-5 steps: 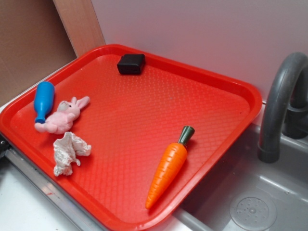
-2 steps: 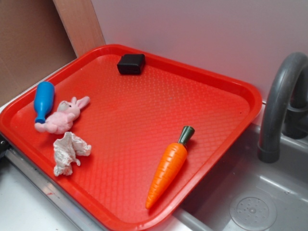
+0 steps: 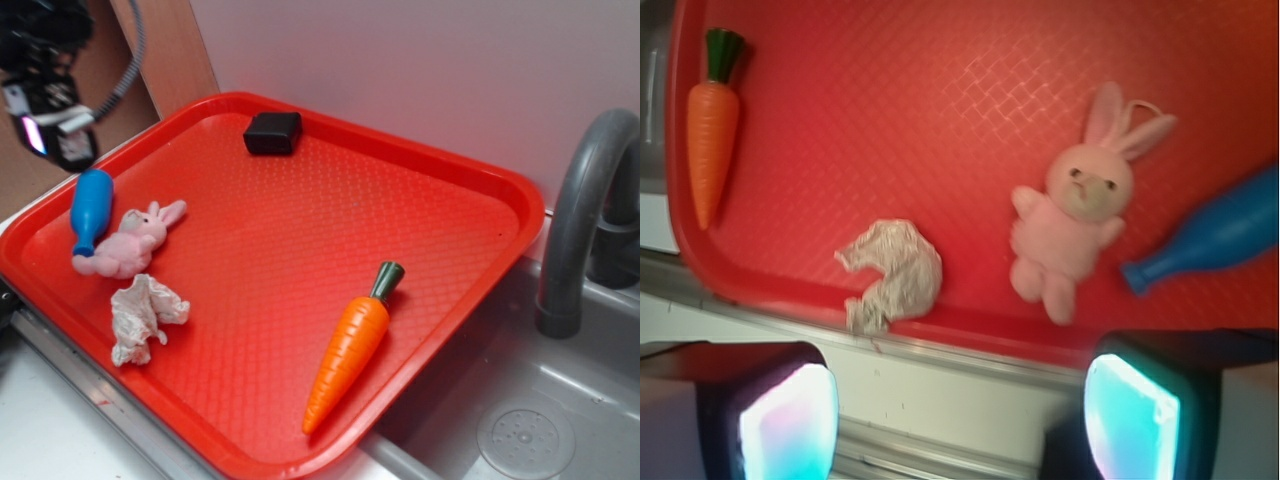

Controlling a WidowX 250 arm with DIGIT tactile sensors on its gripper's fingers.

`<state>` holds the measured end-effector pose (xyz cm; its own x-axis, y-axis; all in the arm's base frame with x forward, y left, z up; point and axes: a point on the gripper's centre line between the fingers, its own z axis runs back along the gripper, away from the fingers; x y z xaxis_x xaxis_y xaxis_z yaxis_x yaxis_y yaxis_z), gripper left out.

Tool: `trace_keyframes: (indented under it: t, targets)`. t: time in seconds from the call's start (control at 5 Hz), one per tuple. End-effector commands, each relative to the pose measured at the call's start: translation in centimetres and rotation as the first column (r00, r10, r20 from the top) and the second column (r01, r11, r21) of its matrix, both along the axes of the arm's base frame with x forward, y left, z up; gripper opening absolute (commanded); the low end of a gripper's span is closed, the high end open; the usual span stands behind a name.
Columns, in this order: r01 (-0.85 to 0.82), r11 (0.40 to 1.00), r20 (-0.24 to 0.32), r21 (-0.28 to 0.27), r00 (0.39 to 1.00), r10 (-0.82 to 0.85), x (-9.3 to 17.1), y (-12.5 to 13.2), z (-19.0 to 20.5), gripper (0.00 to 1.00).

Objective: Grab the white paper.

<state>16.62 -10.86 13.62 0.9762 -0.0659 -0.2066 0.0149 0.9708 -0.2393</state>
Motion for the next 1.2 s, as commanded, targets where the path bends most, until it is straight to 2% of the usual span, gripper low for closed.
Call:
trace_keyframes:
  t: [0.0,0.4,0.8,1.0]
  targets:
    - [0.076,0.991,-0.115,-0.112,0.989,-0.088,0.2,-2.4,-4.0,1.00]
    - [0.144,0.974,-0.199,-0.175,0.964,-0.179,-1.2,-3.8,-7.2,1.00]
    - [0.211,0.967,-0.244,-0.146,0.939,-0.241,-2.2,-5.2,-9.6,1.00]
    - [0.220,0.970,-0.234,-0.102,0.943,-0.238,-2.3,-5.2,-9.5,0.00]
